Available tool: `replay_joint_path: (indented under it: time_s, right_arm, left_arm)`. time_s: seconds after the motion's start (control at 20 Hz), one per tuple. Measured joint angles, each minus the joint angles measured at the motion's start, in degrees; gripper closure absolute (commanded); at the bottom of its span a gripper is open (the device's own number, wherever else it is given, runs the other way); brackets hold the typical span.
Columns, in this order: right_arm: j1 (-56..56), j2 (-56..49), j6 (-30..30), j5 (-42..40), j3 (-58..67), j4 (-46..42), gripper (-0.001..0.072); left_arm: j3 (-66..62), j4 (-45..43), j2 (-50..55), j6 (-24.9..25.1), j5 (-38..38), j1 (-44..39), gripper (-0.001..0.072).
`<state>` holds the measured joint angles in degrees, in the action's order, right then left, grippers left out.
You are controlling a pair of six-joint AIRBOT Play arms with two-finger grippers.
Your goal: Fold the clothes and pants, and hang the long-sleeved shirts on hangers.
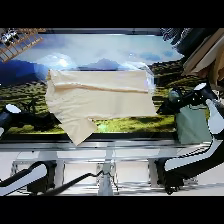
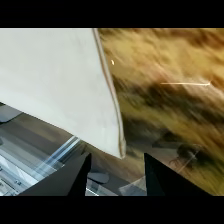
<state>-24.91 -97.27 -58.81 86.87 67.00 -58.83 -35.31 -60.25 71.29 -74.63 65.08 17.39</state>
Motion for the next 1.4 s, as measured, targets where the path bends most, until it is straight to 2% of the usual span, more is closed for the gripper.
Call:
replay_joint_path:
  time_s: [0.15,0.25,0.35,0.4,0.45,0.5,0.55,0.7,0.9,1.15,1.25,1.4]
  right_arm:
    - [0.0,0.0,0.8,-0.3,-0.5,-0.2,0.0330]
    - [0.0,0.0,1.4,-0.5,-1.5,-0.2,0.0332]
    - [0.0,0.0,2.0,-0.8,-2.6,0.1,0.0437]
    - [0.0,0.0,2.2,-1.3,-2.9,0.2,0.0468]
    - [0.0,0.0,2.5,-1.9,-3.2,0.8,0.0562]
    - [0.0,0.0,2.7,-3.3,-3.4,1.7,0.0573]
    - [0.0,0.0,3.0,-4.2,-3.5,2.6,0.0684]
    - [0.0,0.0,3.8,-5.4,-3.7,4.7,0.0693]
    - [0.0,1.6,6.2,-2.3,-3.8,7.0,0.0695]
    - [0.0,8.5,7.5,1.0,-1.6,8.9,0.0697]
    - [0.2,11.3,6.1,0.6,1.9,9.7,0.0697]
    - [2.6,12.3,2.2,-4.7,8.2,10.1,0.0697]
  left_arm:
    - [0.6,0.9,0.9,-0.2,-0.4,-3.0,0.0230]
    - [1.0,1.8,1.6,-0.4,-1.1,-4.9,0.0295]
    - [1.3,1.8,2.1,-0.4,-2.3,-6.3,0.0601]
    - [1.4,1.7,2.3,-0.3,-3.0,-6.7,0.0702]
    - [1.5,1.5,2.4,-0.2,-3.4,-6.9,0.0701]
    - [1.5,1.7,2.4,-0.2,-3.5,-7.0,0.0701]
    - [1.5,1.8,2.4,-0.2,-3.6,-7.1,0.0701]
    - [1.2,2.1,2.5,-0.1,-3.7,-7.1,0.0701]
    - [-2.2,1.2,2.4,1.8,-2.0,-4.9,0.0701]
    - [-10.7,12.9,1.6,5.9,10.1,1.3,0.0703]
    - [-14.1,19.1,1.7,6.6,12.2,4.6,0.0703]
    - [-18.2,27.6,3.1,7.1,10.7,7.7,0.0703]
